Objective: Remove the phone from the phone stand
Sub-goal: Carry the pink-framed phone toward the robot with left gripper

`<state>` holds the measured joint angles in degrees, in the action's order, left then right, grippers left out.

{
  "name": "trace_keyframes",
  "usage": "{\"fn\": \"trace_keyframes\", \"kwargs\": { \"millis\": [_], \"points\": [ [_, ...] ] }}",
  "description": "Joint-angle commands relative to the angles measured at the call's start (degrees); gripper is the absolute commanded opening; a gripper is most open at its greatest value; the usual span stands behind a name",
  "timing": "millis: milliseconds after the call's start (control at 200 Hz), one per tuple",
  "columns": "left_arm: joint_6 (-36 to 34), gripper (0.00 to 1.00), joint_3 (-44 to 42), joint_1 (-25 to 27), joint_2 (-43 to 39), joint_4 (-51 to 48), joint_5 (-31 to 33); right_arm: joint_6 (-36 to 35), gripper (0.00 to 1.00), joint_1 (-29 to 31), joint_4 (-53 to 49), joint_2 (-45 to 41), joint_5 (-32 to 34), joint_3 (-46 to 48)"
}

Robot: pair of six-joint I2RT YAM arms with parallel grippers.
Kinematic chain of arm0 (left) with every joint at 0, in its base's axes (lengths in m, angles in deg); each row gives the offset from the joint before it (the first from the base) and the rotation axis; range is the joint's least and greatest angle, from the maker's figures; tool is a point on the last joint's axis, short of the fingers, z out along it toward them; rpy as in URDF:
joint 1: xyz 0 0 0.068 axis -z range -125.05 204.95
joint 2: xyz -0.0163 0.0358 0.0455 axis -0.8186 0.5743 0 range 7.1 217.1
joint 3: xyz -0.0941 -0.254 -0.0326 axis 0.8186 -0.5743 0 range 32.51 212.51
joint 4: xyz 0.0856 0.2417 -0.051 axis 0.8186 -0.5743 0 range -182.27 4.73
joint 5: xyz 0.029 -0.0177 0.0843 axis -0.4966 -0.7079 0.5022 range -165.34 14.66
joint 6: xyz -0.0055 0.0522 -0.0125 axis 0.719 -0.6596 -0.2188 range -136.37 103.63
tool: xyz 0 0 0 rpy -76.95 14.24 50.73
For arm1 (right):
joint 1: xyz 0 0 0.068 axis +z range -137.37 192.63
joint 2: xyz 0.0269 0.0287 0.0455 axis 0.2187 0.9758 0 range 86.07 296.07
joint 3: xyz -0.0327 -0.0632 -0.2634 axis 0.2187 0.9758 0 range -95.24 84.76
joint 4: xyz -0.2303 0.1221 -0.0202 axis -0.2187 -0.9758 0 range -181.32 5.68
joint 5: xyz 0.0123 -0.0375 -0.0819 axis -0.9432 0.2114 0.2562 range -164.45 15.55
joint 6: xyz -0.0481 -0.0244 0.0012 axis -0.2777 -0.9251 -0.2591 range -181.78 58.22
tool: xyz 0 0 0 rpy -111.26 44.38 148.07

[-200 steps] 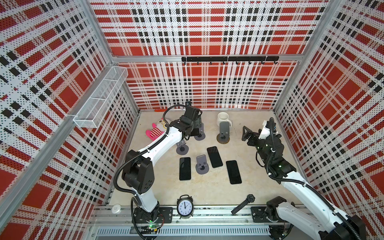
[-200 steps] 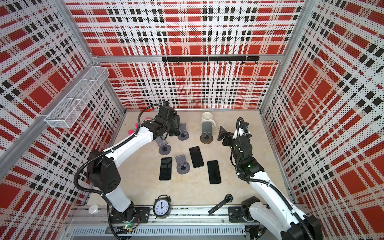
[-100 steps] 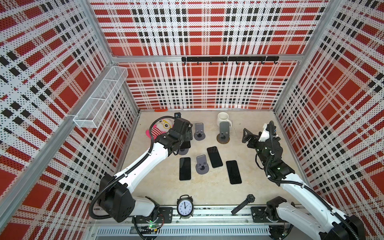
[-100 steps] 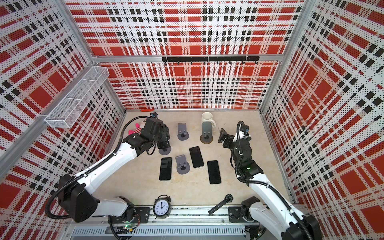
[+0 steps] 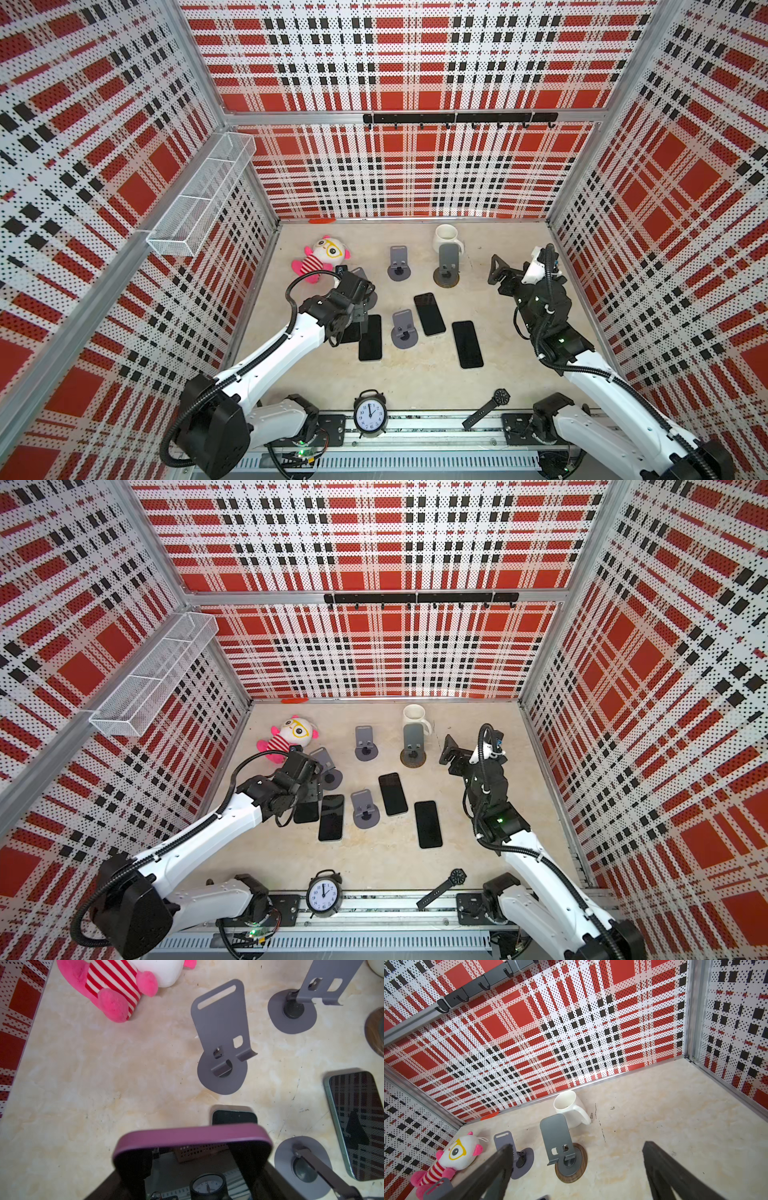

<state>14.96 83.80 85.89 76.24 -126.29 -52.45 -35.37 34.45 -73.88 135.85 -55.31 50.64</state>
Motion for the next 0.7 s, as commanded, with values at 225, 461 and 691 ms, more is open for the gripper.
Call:
{"fn": "trace_keyframes", "kwargs": {
  "millis": [225, 461, 691],
  "points": [
    [-2.1, 0.71, 5.3, -2.0, 3.3, -3.2, 1.3, -1.4, 1.00, -0.4, -0.1, -3.1, 1.6, -0.9],
    [-6.4, 0.72, 7.5, -9.8, 8.0, -1.2, 1.6, -1.5, 1.00, -0.5, -0.9, -3.4, 1.5, -1.6],
    [-8.5, 0.73, 4.9, -14.6, 12.4, 3.9, -1.4, -2.6, 1.00, -0.4, -2.6, -5.1, 3.2, -1.7]
  ]
}}
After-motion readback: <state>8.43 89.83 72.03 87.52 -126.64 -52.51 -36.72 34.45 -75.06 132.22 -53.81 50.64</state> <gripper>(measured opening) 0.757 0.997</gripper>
